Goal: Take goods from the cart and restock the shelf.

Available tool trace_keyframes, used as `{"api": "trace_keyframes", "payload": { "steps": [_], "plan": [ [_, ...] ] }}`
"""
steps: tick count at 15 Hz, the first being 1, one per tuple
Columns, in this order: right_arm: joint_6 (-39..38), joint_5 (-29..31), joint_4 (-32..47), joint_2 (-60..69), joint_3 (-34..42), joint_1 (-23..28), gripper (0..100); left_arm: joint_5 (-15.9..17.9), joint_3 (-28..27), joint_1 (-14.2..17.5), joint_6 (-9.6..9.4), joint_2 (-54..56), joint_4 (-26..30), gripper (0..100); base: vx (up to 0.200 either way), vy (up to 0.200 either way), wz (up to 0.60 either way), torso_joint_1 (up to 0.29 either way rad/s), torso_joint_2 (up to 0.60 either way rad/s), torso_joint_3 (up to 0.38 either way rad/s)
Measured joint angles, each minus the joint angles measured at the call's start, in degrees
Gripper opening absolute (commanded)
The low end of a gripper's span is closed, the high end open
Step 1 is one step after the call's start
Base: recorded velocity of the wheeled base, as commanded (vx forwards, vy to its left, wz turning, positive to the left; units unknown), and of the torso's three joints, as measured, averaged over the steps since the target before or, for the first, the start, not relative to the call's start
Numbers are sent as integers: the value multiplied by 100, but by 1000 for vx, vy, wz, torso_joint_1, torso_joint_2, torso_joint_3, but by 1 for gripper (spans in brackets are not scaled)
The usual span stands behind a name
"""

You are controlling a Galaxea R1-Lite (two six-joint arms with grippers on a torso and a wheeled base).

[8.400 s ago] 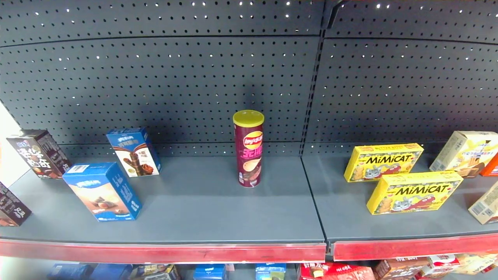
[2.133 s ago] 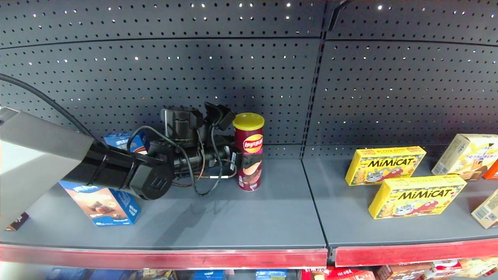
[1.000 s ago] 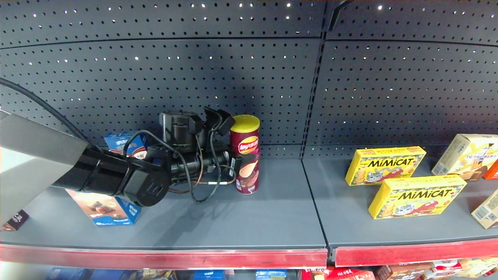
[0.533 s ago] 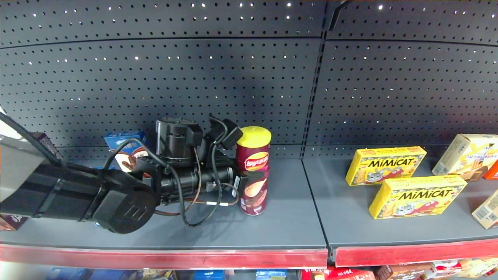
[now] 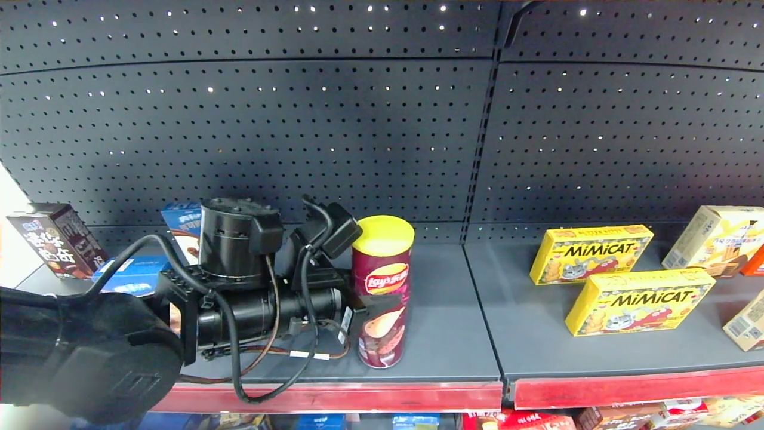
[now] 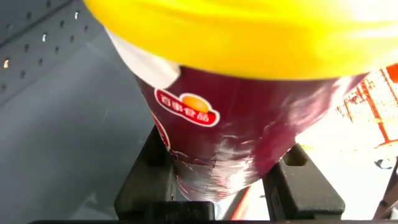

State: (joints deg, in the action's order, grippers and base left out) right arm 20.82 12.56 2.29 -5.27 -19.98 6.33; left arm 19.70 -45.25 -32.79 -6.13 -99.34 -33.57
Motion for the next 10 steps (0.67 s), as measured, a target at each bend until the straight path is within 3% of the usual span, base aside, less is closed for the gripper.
{"api": "trace_keyframes", "payload": {
  "steps": [10],
  "plan": [
    [-2, 0, 0, 0, -24, 1, 0, -9, 22, 27, 6, 33, -15, 0, 0, 0, 0, 0, 0, 0]
  ]
}}
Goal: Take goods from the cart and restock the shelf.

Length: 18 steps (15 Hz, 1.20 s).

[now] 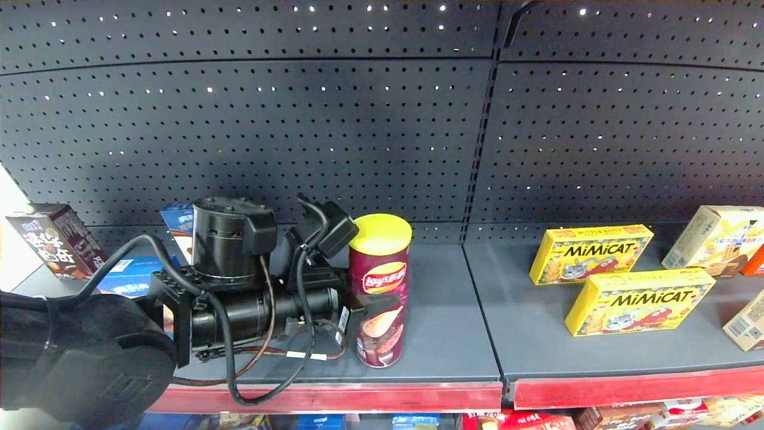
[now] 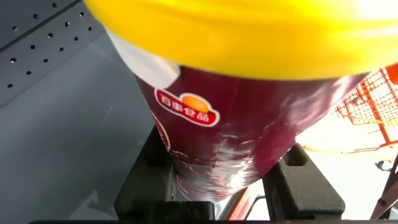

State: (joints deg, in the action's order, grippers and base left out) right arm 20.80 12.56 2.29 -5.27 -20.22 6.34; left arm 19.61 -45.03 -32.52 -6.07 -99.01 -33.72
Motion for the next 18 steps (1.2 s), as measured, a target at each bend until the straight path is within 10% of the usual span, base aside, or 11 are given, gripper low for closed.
{"api": "trace_keyframes", "payload": {
  "steps": [9, 10, 18],
  "plan": [
    [2, 0, -2, 0, 0, 0, 0, 4, -182, 28, 5, -226, -51, 0, 0, 0, 0, 0, 0, 0],
    [2, 2, 0, 0, 0, -1, 0, 4, -193, 28, 72, -236, -62, 100, 0, 0, 0, 0, 0, 0],
    [0, 5, 0, 0, 11, -1, 0, 0, -319, 28, 373, -256, -90, 100, 0, 0, 0, 0, 0, 0]
  ]
}}
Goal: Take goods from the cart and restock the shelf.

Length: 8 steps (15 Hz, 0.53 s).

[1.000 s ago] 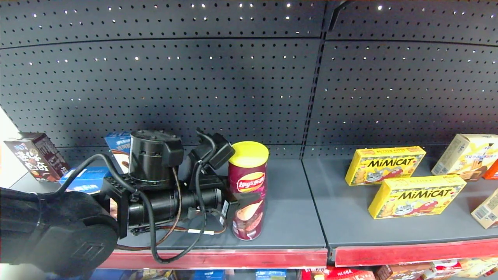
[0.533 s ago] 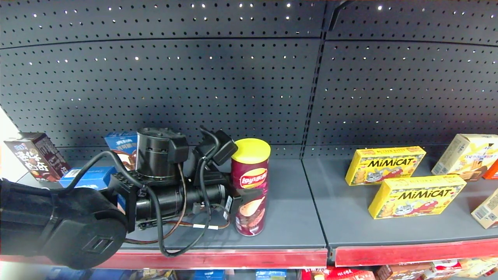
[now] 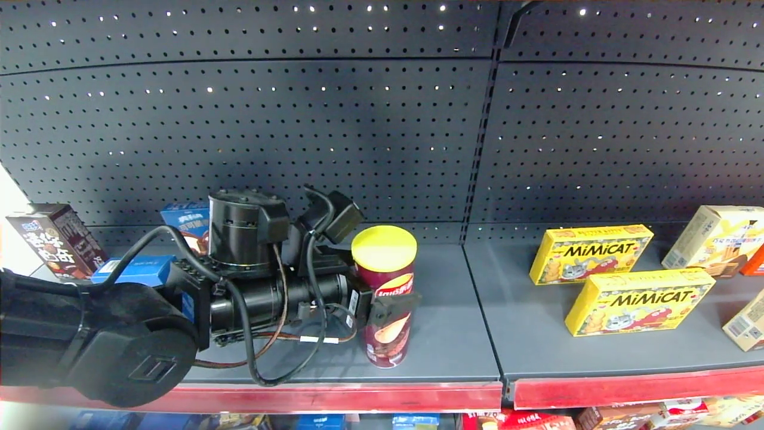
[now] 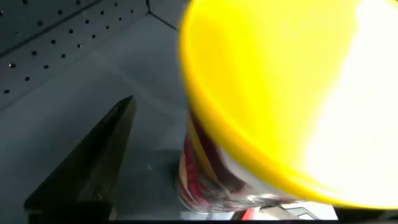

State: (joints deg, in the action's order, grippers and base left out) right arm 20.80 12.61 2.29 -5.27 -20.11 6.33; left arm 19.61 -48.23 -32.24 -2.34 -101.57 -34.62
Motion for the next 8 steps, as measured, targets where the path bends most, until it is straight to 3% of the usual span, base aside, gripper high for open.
{"api": "trace_keyframes", "payload": {
  "steps": [8],
  "plan": [
    [-13, -5, 0, 0, -4, 0, 0, -10, 623, 50, -28, 235, 9, 100, 0, 0, 0, 0, 0, 0]
  ]
}}
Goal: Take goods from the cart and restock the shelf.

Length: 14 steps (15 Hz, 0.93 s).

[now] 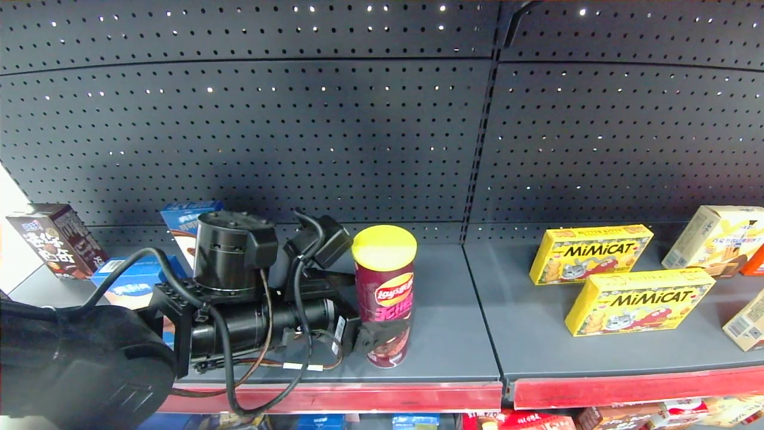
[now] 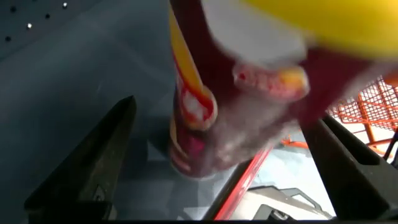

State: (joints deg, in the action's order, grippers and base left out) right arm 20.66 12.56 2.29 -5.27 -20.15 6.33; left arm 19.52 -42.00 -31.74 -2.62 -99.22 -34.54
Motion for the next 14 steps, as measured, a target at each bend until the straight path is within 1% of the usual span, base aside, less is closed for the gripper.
{"api": "trace_keyframes", "payload": {
  "steps": [5, 9, 12, 14],
  "plan": [
    [-30, 0, 0, 0, 4, 1, 0, -1, 165, 239, -2, 148, 7, 100, 0, 0, 0, 0, 0, 0],
    [-30, 0, -2, 0, -5, 0, 0, 0, 221, 289, -11, 182, 9, 100, 0, 0, 0, 0, 0, 0],
    [-30, 0, -2, 0, 0, 0, 0, 0, 276, 391, -13, 230, 0, 100, 0, 0, 0, 0, 0, 0],
    [-30, 2, -2, 0, -7, 0, 0, 10, 372, 496, -107, 294, 7, 100, 0, 0, 0, 0, 0, 0]
  ]
}}
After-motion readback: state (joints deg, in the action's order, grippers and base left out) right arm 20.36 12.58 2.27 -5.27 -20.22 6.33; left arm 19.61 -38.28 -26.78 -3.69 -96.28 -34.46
